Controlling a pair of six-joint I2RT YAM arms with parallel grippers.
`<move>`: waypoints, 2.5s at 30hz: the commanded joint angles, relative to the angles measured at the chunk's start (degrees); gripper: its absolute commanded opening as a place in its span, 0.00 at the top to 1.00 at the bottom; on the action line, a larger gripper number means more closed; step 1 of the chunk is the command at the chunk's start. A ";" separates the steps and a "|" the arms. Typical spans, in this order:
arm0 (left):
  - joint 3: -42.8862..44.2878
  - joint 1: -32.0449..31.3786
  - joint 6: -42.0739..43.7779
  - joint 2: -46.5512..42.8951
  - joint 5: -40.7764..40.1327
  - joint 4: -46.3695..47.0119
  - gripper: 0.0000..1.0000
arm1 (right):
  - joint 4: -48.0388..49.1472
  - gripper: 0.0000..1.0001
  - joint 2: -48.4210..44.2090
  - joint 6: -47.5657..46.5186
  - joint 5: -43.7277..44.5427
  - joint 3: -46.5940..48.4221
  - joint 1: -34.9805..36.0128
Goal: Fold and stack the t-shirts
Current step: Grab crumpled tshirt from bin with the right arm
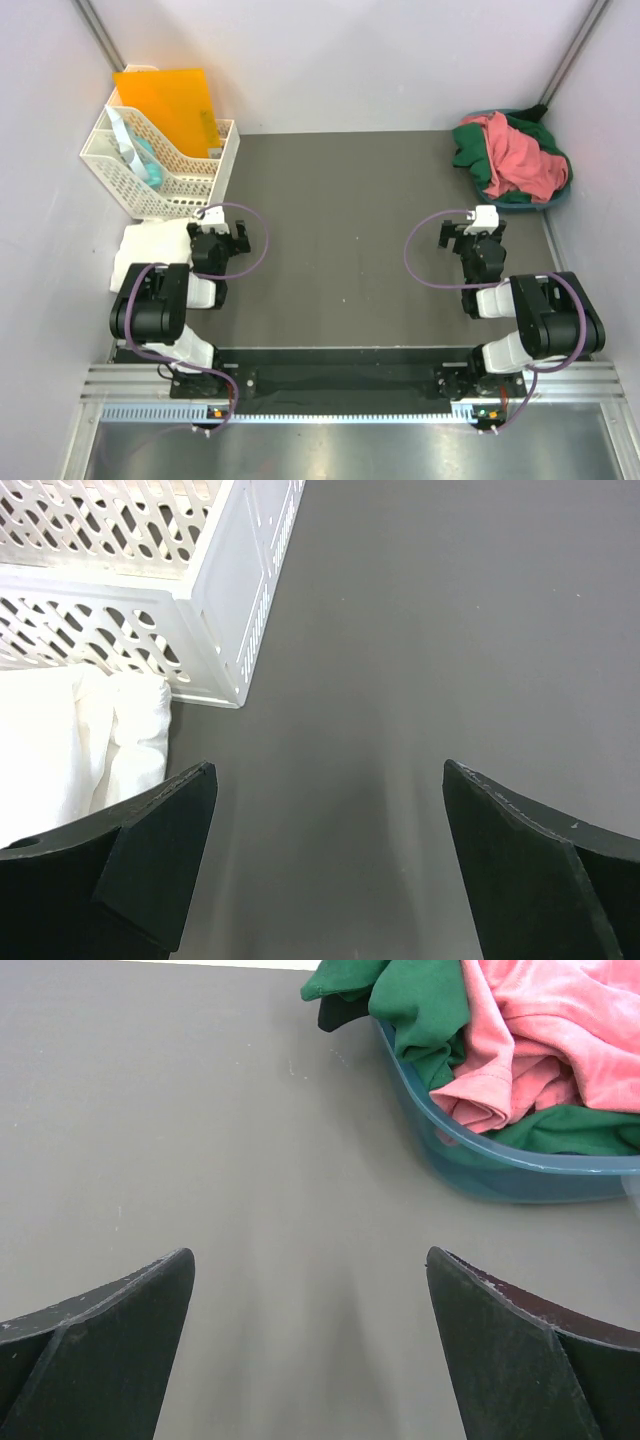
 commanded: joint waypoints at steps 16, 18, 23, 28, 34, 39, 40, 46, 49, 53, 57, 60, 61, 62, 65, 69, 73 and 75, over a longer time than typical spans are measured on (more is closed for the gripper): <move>5.23 0.00 1.19 -6.62 6.26 -11.95 0.01 | -7.89 0.00 -8.06 0.60 -0.57 3.35 -0.94; 9.97 0.00 1.19 -9.86 5.64 -17.71 0.01 | -12.83 0.00 -12.62 0.34 -1.70 5.72 -0.94; 19.90 0.00 14.69 -18.30 14.12 -34.76 0.01 | -43.11 0.00 -21.07 -11.84 -14.41 22.17 -0.94; 46.26 0.00 29.11 -16.74 18.21 -74.46 0.01 | -86.13 0.00 -15.29 -33.67 -18.71 54.43 -0.94; 57.54 0.00 37.12 -16.65 8.72 -87.07 0.01 | -100.66 0.00 -7.91 -39.65 -6.32 72.49 -1.29; 65.18 -1.92 42.41 -12.09 4.81 -98.39 0.01 | -108.36 0.00 0.79 -40.17 -2.67 81.03 -1.90; 66.67 -2.54 41.80 -10.51 1.19 -99.29 0.01 | -110.22 0.00 5.33 -39.91 -3.98 85.14 -3.03; 80.30 -3.25 38.55 -0.21 -1.67 -109.05 0.01 | -120.77 0.00 26.06 -28.68 -10.49 107.96 -10.15; 78.56 -3.60 38.89 -1.88 -1.04 -105.90 0.01 | -125.18 0.06 34.26 -24.28 -13.56 118.71 -13.23; 74.69 -4.65 40.39 -4.34 -2.44 -102.38 0.01 | -125.01 0.07 37.72 -23.21 -17.26 119.89 -15.52; 72.67 -5.53 40.39 -5.13 -3.76 -102.37 0.00 | -124.92 0.19 38.69 -22.68 -19.71 117.97 -15.79; 71.00 -5.80 39.95 -6.36 -3.68 -101.58 0.00 | -125.71 0.25 40.27 -23.56 -21.65 117.52 -16.23; 70.64 -5.88 39.86 -6.89 -3.68 -101.58 0.00 | -125.54 0.29 40.79 -23.82 -22.09 117.43 -16.58; 70.29 -5.97 39.77 -7.07 -3.77 -101.67 0.00 | -125.45 0.31 41.23 -24.18 -22.36 117.61 -16.75; 69.85 -6.06 39.60 -7.59 -3.77 -102.72 0.00 | -124.39 0.34 42.73 -24.35 -21.57 117.61 -17.46; 68.45 -6.15 40.83 -8.65 -4.55 -102.72 0.00 | -121.85 0.35 44.84 -23.48 -20.08 119.09 -18.51; 68.79 -6.59 40.83 -9.00 -5.00 -103.51 0.00 | -119.30 0.39 47.12 -21.63 -17.27 122.79 -18.86; 68.88 -6.85 41.09 -9.09 -5.52 -103.95 0.00 | -118.33 0.42 46.95 -21.54 -16.91 123.32 -19.13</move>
